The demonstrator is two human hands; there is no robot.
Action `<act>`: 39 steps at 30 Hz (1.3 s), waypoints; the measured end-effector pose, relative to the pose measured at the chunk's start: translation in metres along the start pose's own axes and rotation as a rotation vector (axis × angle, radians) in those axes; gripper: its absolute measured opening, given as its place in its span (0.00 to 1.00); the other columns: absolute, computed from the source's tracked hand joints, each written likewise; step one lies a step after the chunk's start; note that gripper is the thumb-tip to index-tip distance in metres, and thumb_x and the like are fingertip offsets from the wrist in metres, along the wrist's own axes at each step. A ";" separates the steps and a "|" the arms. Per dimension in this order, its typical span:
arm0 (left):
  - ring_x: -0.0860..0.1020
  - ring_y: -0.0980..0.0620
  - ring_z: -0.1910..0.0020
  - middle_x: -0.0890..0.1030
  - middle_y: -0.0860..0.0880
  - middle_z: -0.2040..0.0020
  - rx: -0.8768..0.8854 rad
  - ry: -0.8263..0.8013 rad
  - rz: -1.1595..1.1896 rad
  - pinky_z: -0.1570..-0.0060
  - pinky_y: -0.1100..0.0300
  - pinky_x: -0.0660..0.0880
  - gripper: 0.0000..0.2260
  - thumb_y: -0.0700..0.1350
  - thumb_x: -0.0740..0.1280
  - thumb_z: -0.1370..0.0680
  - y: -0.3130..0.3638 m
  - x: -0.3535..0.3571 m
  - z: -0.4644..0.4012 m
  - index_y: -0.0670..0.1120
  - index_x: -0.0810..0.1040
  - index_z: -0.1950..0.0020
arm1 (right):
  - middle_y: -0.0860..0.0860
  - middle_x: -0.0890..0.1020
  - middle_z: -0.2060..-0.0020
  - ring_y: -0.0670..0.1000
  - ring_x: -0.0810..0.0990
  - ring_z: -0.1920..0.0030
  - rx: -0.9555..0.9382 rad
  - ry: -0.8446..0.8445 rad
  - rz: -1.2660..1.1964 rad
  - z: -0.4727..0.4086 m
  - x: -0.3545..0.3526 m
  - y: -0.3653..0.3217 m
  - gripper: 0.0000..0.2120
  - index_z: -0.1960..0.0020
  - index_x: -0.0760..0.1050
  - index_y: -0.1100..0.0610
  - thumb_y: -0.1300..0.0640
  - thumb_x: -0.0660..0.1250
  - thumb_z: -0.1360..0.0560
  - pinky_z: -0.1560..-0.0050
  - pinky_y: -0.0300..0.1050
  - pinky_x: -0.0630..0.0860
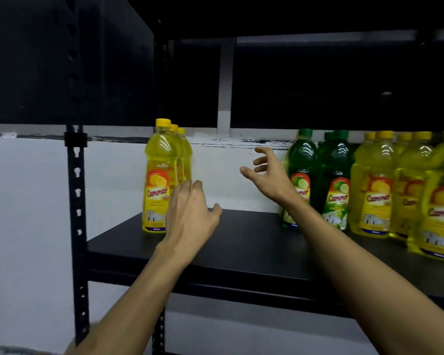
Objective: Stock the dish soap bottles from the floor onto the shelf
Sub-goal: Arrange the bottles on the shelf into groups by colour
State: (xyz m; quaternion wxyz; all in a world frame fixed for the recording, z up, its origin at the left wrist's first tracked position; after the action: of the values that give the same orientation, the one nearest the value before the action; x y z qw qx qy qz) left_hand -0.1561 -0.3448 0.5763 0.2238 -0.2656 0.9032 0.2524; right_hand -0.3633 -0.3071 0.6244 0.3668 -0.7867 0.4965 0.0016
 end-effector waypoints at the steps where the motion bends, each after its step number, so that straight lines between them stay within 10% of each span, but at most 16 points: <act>1: 0.72 0.43 0.35 0.77 0.43 0.36 -0.002 -0.028 0.064 0.40 0.51 0.71 0.25 0.51 0.70 0.26 0.016 0.008 -0.002 0.40 0.74 0.32 | 0.52 0.74 0.42 0.53 0.77 0.44 -0.002 0.024 0.029 0.001 -0.019 0.006 0.31 0.27 0.64 0.52 0.47 0.72 0.25 0.49 0.46 0.76; 9: 0.68 0.47 0.28 0.71 0.47 0.27 0.082 -0.389 0.423 0.37 0.54 0.70 0.33 0.55 0.72 0.25 0.134 0.084 -0.031 0.47 0.65 0.23 | 0.53 0.73 0.38 0.51 0.75 0.40 -0.015 0.158 0.191 0.006 -0.108 0.033 0.31 0.28 0.65 0.55 0.51 0.73 0.26 0.42 0.46 0.75; 19: 0.80 0.40 0.52 0.78 0.43 0.46 -0.067 -0.420 0.570 0.54 0.43 0.81 0.40 0.50 0.73 0.30 0.177 0.159 -0.064 0.55 0.49 0.28 | 0.54 0.67 0.35 0.51 0.72 0.37 0.035 0.176 0.226 0.003 -0.125 0.052 0.33 0.25 0.62 0.54 0.55 0.73 0.25 0.40 0.43 0.73; 35: 0.76 0.39 0.40 0.74 0.41 0.37 -0.074 -0.343 0.428 0.43 0.44 0.76 0.31 0.50 0.76 0.27 0.122 0.137 -0.062 0.41 0.65 0.32 | 0.56 0.70 0.34 0.56 0.75 0.36 0.081 0.092 0.158 -0.004 -0.078 0.045 0.40 0.25 0.58 0.53 0.41 0.74 0.29 0.34 0.55 0.74; 39: 0.76 0.40 0.40 0.76 0.41 0.38 -0.070 -0.323 0.425 0.43 0.44 0.76 0.29 0.50 0.76 0.28 0.090 0.119 -0.063 0.41 0.67 0.34 | 0.49 0.76 0.41 0.48 0.78 0.44 0.070 0.005 0.044 -0.004 -0.041 0.039 0.39 0.24 0.54 0.56 0.48 0.73 0.25 0.51 0.30 0.75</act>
State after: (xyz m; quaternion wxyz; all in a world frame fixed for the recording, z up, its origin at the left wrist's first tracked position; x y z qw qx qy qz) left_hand -0.3165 -0.3592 0.5911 0.2976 -0.0341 0.8820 0.3639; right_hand -0.4163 -0.2873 0.6201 0.3930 -0.7621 0.5144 -0.0096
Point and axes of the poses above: each hand's wrist, its own z-axis away from the middle knuckle, its own x-axis out of the palm, y = z × x, the point moved 5 cm from there along -z, towards the middle knuckle
